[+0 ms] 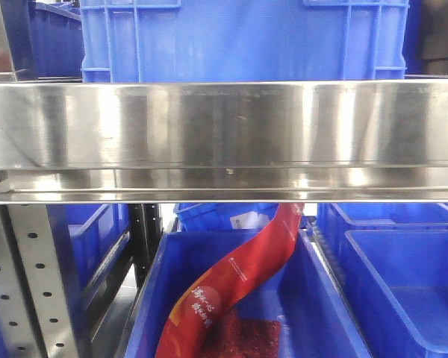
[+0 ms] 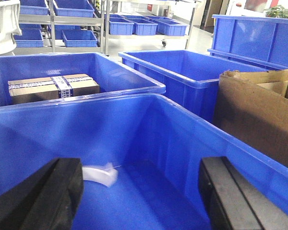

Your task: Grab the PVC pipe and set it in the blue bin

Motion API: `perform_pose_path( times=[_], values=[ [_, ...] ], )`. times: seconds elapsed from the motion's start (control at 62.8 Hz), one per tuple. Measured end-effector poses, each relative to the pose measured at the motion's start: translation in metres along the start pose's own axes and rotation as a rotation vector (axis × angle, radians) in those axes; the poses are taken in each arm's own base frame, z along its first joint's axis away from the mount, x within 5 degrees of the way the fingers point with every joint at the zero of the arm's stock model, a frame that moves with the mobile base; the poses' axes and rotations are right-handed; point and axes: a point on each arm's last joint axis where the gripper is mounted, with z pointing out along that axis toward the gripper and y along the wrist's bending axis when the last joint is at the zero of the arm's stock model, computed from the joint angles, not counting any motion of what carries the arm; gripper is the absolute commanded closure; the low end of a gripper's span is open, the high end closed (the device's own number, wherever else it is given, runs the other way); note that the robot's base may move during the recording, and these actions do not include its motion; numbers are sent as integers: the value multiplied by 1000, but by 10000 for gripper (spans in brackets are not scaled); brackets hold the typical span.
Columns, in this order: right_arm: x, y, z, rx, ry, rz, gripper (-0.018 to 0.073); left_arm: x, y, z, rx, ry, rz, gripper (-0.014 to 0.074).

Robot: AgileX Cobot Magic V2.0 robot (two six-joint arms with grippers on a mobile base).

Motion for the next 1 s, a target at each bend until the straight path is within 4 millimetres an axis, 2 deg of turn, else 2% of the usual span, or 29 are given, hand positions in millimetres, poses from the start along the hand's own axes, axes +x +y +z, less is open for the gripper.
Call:
perform_pose_path(
  times=[0.096, 0.159, 0.239, 0.366, 0.414, 0.589, 0.733, 0.86, 1.003],
  values=[
    [1, 0, 0, 0, 7, 0, 252, 0, 0, 0, 0, 2, -1, 223],
    [1, 0, 0, 0, 7, 0, 274, 0, 0, 0, 1, 4, -3, 309],
    [-1, 0, -2, 0, 3, 0, 387, 1, 0, -2, 3, 22, -2, 461],
    [-8, 1, -11, -2, -19, 0, 643, -3, -1, -8, 8, 39, -3, 701],
    [-10, 0, -12, 0, -25, 0, 725, -4, -2, -10, 9, 42, -3, 707],
    [-16, -18, -14, 48, -73, 67, 727, -10, -3, -20, 15, 60, -1, 707],
    [-26, -35, -29, 95, -101, 128, 727, -19, -5, -34, 22, 64, 0, 707],
    [-29, -40, -41, 112, -98, 136, 727, -32, -7, -51, 28, 43, 3, 707],
    [-23, -39, -54, 120, -85, 87, 727, -31, -8, -69, 28, 48, 3, 707]
  ],
)
